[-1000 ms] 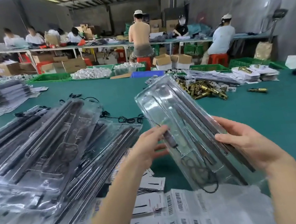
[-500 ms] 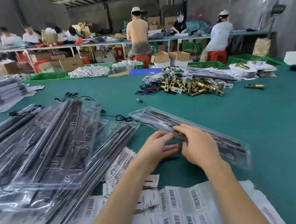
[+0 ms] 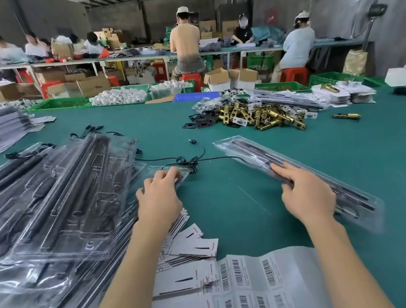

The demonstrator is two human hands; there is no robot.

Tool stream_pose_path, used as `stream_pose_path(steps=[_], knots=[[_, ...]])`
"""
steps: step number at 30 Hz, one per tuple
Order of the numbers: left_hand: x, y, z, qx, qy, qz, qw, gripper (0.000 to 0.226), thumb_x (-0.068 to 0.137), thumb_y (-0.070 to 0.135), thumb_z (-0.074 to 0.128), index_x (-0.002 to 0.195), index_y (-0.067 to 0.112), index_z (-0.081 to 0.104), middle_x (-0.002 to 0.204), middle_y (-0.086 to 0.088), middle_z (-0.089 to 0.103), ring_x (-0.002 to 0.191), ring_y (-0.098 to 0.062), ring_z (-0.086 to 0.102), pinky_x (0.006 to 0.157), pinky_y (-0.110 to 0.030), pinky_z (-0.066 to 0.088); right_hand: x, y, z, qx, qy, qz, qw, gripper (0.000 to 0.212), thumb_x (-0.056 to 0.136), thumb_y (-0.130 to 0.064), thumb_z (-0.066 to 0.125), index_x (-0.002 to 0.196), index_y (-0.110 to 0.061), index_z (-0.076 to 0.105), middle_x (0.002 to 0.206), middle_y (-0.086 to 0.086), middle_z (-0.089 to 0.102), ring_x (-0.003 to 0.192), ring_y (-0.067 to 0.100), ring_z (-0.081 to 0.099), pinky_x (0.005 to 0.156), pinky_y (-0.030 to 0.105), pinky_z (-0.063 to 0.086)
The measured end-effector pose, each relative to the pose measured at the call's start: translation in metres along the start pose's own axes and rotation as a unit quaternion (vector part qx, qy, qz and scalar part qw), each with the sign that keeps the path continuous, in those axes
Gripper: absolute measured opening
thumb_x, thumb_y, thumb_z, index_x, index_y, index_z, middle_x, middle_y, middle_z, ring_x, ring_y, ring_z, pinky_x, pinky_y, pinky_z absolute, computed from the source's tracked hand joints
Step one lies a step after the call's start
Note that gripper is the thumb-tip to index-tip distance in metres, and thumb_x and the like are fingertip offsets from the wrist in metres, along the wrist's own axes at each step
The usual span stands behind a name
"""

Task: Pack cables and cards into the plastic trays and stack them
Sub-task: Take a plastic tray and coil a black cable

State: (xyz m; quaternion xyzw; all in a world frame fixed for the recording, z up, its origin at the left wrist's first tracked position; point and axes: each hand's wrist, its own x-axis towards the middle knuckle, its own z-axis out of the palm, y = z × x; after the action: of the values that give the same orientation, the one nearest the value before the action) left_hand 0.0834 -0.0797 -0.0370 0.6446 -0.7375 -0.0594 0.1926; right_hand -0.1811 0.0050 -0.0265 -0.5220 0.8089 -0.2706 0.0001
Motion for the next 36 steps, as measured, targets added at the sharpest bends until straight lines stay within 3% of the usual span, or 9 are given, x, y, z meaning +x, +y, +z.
stream_pose_path(steps=[7, 10, 12, 15, 17, 20, 26, 31, 36], knots=[[0.0, 0.012, -0.015, 0.049, -0.105, 0.004, 0.993, 0.044, 0.082, 0.006, 0.056, 0.118, 0.028, 0.044, 0.129, -0.002, 0.046, 0.118, -0.029, 0.045, 0.102, -0.051, 0.038, 0.005, -0.005, 0.001, 0.03, 0.062, 0.047, 0.996, 0.051, 0.1, -0.014, 0.054, 0.138, -0.049, 0.054, 0.15, -0.015, 0.049, 0.136, 0.025, 0.049, 0.108, 0.049, 0.044], [0.009, 0.014, -0.025, 0.055, -0.126, -0.001, 0.991, 0.026, 0.086, 0.031, 0.063, 0.108, 0.031, 0.05, 0.122, 0.002, 0.052, 0.117, -0.025, 0.05, 0.105, -0.052, 0.034, 0.004, -0.003, 0.004, 0.001, 0.038, 0.042, 0.998, 0.052, 0.1, -0.015, 0.052, 0.139, -0.049, 0.053, 0.146, -0.014, 0.054, 0.129, 0.025, 0.054, 0.107, 0.044, 0.044], [0.024, 0.017, -0.023, 0.047, -0.098, -0.011, 0.994, 0.03, 0.091, 0.051, 0.058, 0.11, 0.028, 0.053, 0.12, 0.0, 0.057, 0.116, -0.026, 0.053, 0.104, -0.051, 0.036, 0.005, -0.008, 0.007, -0.002, 0.045, 0.041, 0.998, 0.052, 0.101, -0.015, 0.051, 0.14, -0.05, 0.052, 0.149, -0.013, 0.052, 0.133, 0.026, 0.052, 0.108, 0.046, 0.045], [0.049, 0.027, -0.007, 0.011, -0.095, -0.001, 0.995, 0.043, 0.099, 0.048, 0.046, 0.126, 0.016, 0.054, 0.127, -0.008, 0.06, 0.119, -0.03, 0.054, 0.102, -0.045, 0.042, 0.011, -0.021, 0.011, 0.012, 0.062, 0.02, 0.998, 0.055, 0.101, -0.012, 0.05, 0.142, -0.05, 0.049, 0.144, -0.01, 0.057, 0.128, 0.027, 0.056, 0.103, 0.049, 0.049], [0.058, 0.034, 0.003, -0.021, -0.127, 0.016, 0.992, 0.039, 0.101, 0.044, 0.043, 0.118, 0.013, 0.06, 0.125, -0.01, 0.064, 0.116, -0.032, 0.057, 0.102, -0.045, 0.045, 0.02, -0.033, 0.015, 0.01, 0.061, -0.002, 0.998, 0.061, 0.1, -0.008, 0.049, 0.143, -0.051, 0.047, 0.13, -0.005, 0.066, 0.112, 0.027, 0.061, 0.092, 0.045, 0.053], [0.062, 0.032, 0.014, -0.045, -0.085, 0.013, 0.995, 0.027, 0.097, 0.047, 0.048, 0.094, 0.022, 0.058, 0.106, -0.004, 0.067, 0.107, -0.03, 0.059, 0.099, -0.049, 0.046, 0.043, -0.058, 0.013, 0.007, 0.032, -0.01, 0.999, 0.069, 0.096, -0.005, 0.048, 0.142, -0.057, 0.044, 0.115, 0.0, 0.071, 0.084, 0.024, 0.054, 0.07, 0.033, 0.039], [0.056, 0.027, 0.02, -0.156, 0.029, 0.005, 0.987, 0.036, 0.075, 0.062, 0.072, 0.077, 0.029, 0.058, 0.08, 0.014, 0.066, 0.089, -0.017, 0.063, 0.089, -0.042, 0.053, 0.079, -0.1, 0.01, 0.017, 0.055, -0.043, 0.997, 0.072, 0.094, -0.002, 0.051, 0.142, -0.054, 0.044, 0.113, 0.003, 0.072, 0.085, 0.027, 0.058, 0.069, 0.032, 0.033], [0.049, 0.033, 0.02, -0.178, 0.086, 0.006, 0.98, 0.068, 0.055, 0.09, 0.064, 0.074, 0.026, 0.051, 0.069, 0.014, 0.061, 0.072, -0.005, 0.057, 0.06, -0.029, 0.042, 0.093, -0.111, 0.014, 0.02, 0.04, -0.052, 0.998, 0.073, 0.093, -0.001, 0.051, 0.143, -0.054, 0.044, 0.12, 0.003, 0.07, 0.101, 0.032, 0.064, 0.072, 0.034, 0.033], [0.048, 0.033, 0.02, -0.253, 0.097, -0.034, 0.962, 0.071, 0.057, 0.092, 0.06, 0.072, 0.022, 0.053, 0.063, 0.011, 0.06, 0.064, -0.007, 0.056, 0.055, -0.028, 0.041, 0.093, -0.12, 0.027, -0.014, 0.02, -0.078, 0.997, 0.075, 0.092, 0.0, 0.051, 0.144, -0.053, 0.043, 0.122, 0.001, 0.07, 0.105, 0.029, 0.066, 0.07, 0.032, 0.034]])
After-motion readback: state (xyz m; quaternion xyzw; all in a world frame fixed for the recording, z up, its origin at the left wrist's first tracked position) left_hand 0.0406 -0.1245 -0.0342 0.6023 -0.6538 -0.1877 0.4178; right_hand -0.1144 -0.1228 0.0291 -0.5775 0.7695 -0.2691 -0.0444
